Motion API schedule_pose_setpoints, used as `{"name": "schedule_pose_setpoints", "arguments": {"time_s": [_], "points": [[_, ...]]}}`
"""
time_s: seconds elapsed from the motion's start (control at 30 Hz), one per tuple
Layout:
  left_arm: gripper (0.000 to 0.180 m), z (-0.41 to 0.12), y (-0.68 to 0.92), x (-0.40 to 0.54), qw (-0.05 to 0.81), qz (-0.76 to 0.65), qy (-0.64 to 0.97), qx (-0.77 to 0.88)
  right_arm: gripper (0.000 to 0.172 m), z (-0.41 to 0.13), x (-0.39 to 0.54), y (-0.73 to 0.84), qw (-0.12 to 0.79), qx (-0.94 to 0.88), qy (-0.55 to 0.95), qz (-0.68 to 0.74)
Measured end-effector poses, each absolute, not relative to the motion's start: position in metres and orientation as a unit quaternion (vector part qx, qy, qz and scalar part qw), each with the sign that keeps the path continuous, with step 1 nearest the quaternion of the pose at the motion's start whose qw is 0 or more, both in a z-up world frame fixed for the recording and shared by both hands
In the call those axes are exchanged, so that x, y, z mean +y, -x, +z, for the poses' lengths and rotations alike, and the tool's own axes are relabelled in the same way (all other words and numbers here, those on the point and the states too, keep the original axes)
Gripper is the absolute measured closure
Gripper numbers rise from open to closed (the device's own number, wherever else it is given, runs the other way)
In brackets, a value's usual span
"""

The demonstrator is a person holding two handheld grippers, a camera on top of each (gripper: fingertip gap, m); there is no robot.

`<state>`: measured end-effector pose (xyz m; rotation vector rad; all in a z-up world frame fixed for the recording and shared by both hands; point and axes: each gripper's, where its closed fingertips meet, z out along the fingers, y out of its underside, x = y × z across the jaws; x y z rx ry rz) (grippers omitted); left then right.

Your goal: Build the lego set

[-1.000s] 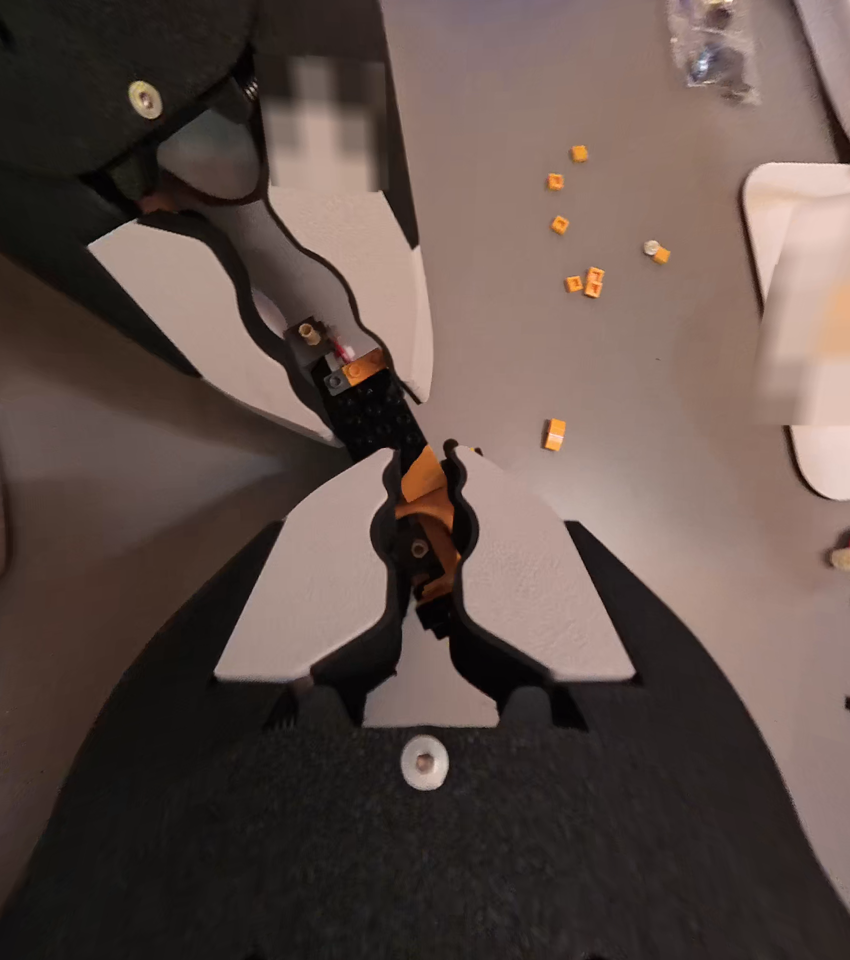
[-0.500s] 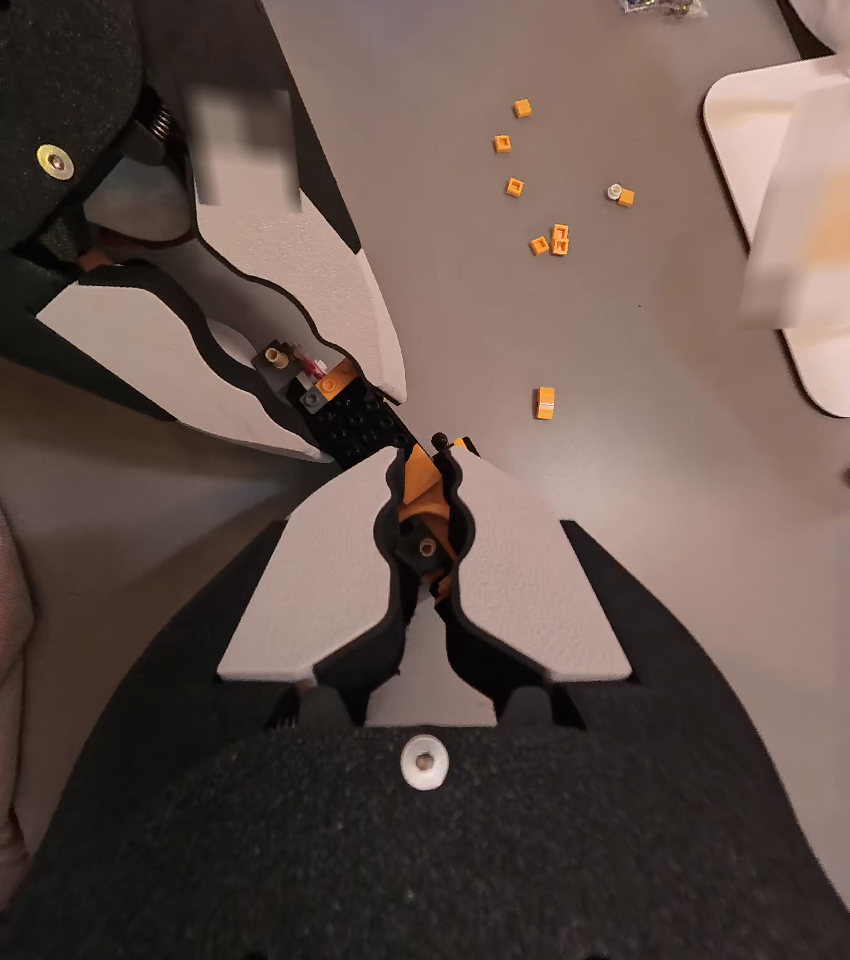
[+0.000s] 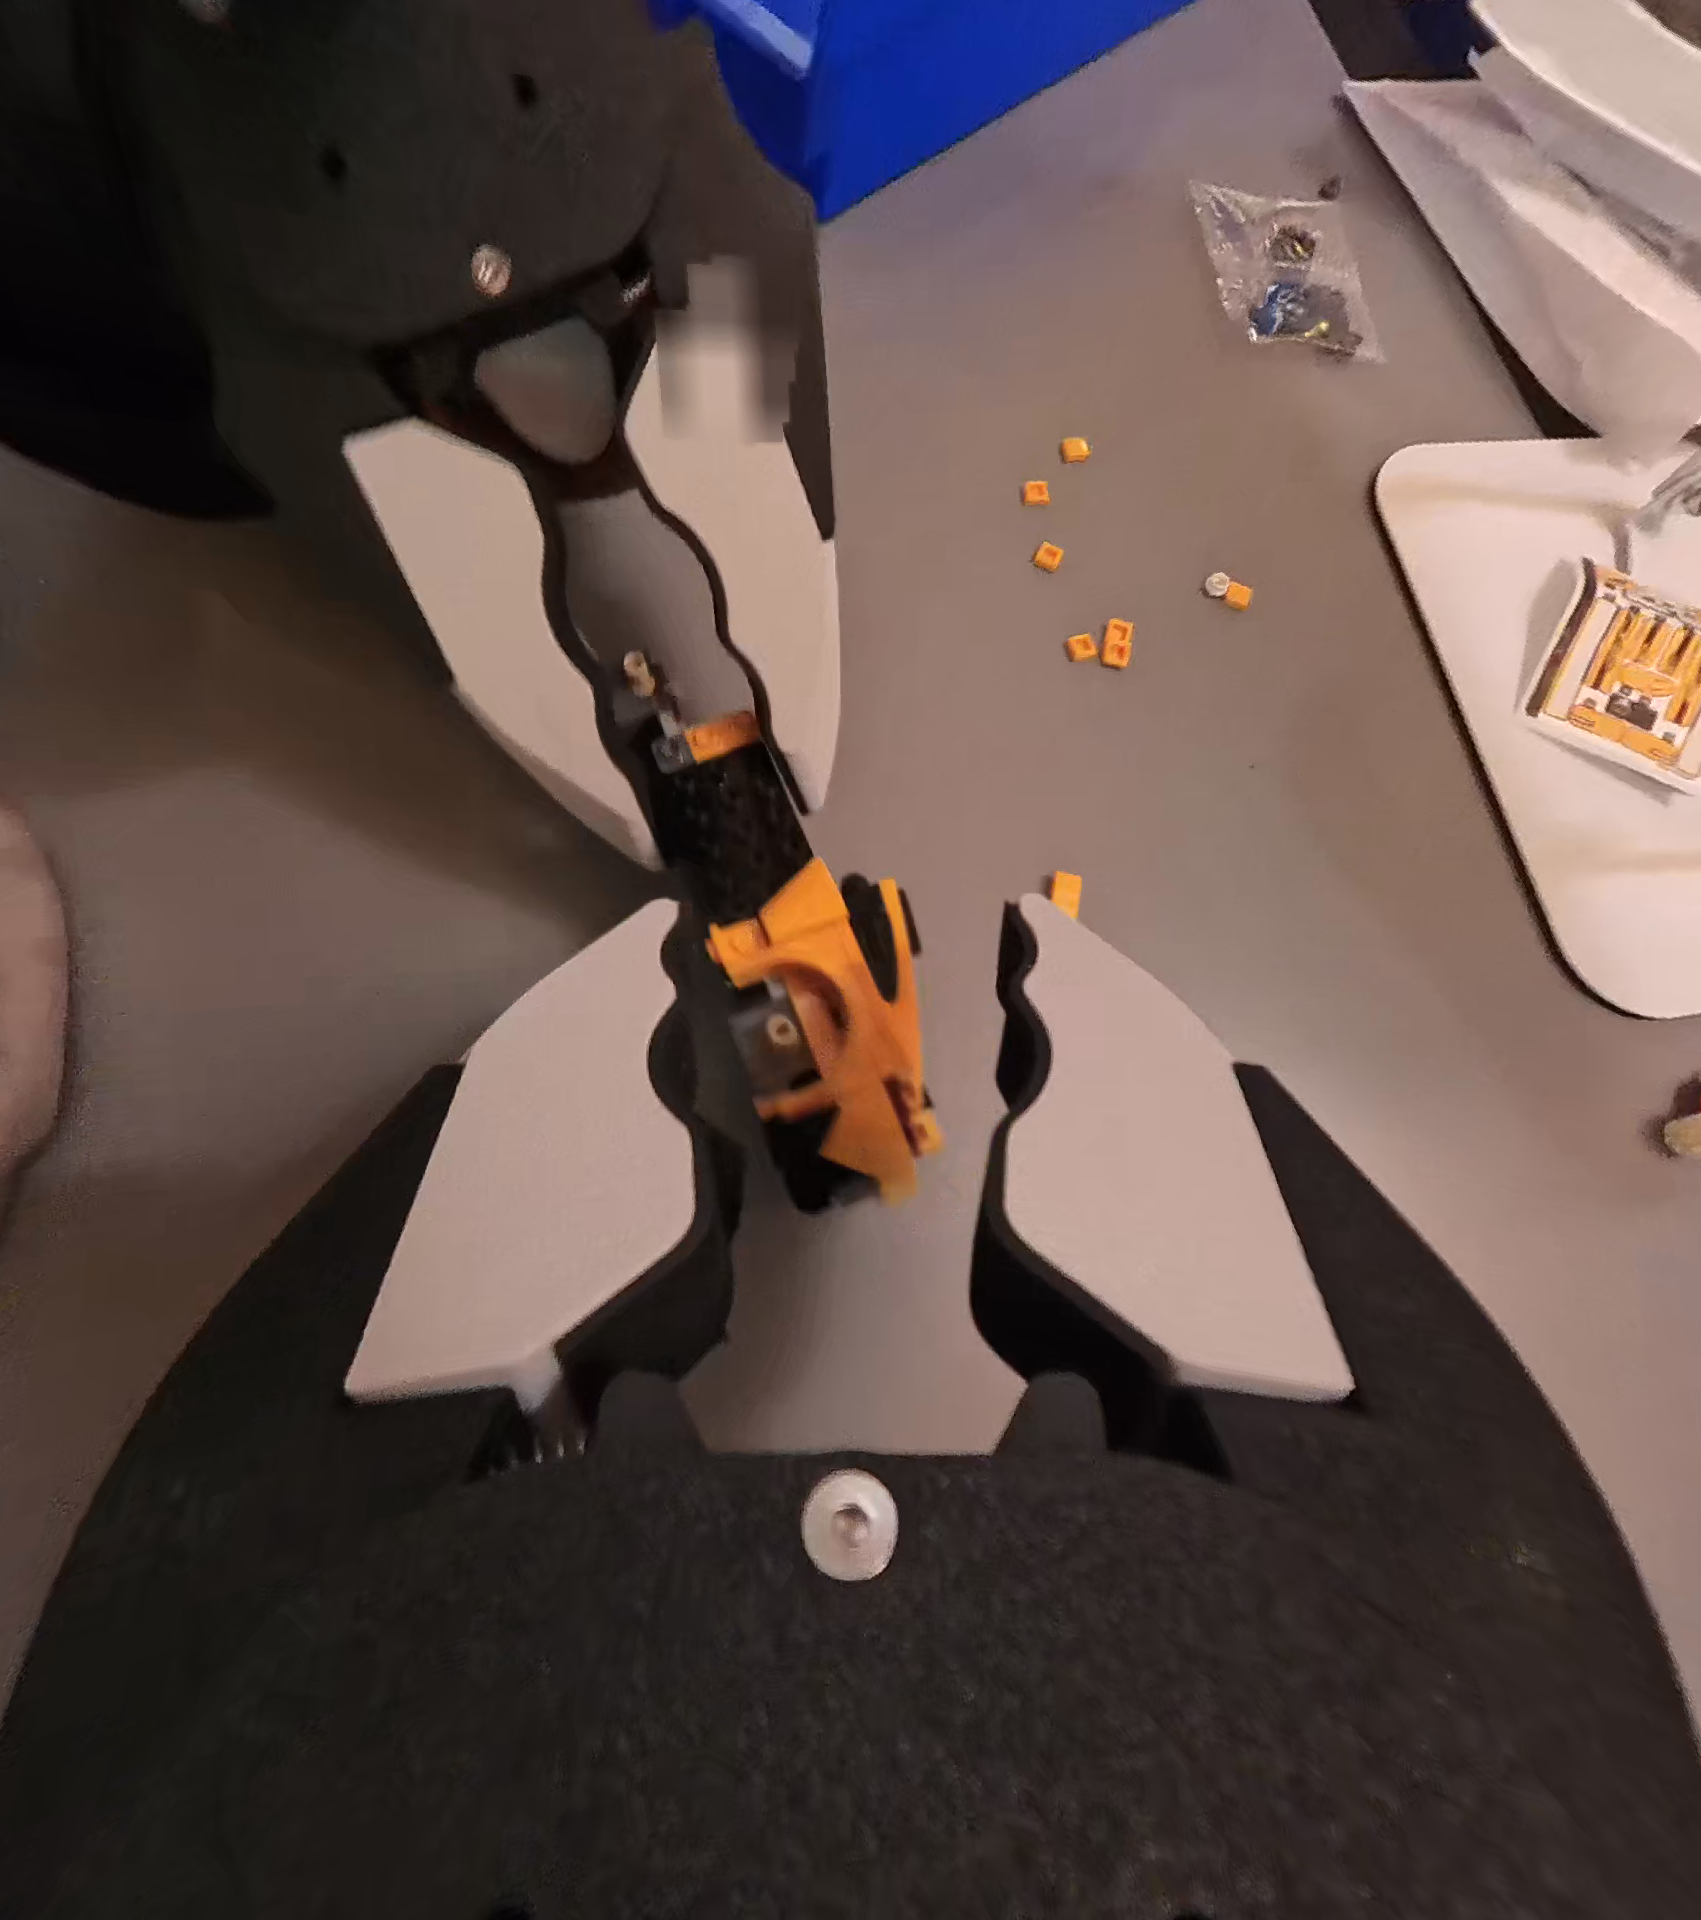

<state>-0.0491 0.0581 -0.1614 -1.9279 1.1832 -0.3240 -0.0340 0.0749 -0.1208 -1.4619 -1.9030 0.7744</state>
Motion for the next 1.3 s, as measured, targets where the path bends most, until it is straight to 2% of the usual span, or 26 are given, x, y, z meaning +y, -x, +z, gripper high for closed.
{"name": "schedule_pose_setpoints", "arguments": {"time_s": [0.17, 0.37, 0.73, 0.9, 1.3], "points": [[0.149, -0.162, 0.055, 0.061, 0.392, -0.179, 0.742, 0.515, 0.106, -0.145, 0.082, 0.018, 0.239, -0.724, 0.551, 0.338], [0.149, -0.161, 0.057, 0.066, 0.402, -0.219, 0.733, 0.502, 0.129, -0.162, 0.077, 0.026, 0.253, -0.739, 0.528, 0.333], [0.143, -0.155, 0.056, 0.063, 0.436, -0.258, 0.725, 0.467, 0.13, -0.16, 0.077, 0.029, 0.283, -0.732, 0.51, 0.351], [0.149, -0.157, 0.059, 0.064, 0.441, -0.254, 0.726, 0.462, 0.13, -0.16, 0.077, 0.028, 0.285, -0.726, 0.513, 0.357], [0.149, -0.155, 0.06, 0.061, 0.446, -0.264, 0.719, 0.463, 0.125, -0.156, 0.079, 0.025, 0.291, -0.715, 0.517, 0.37]]}}
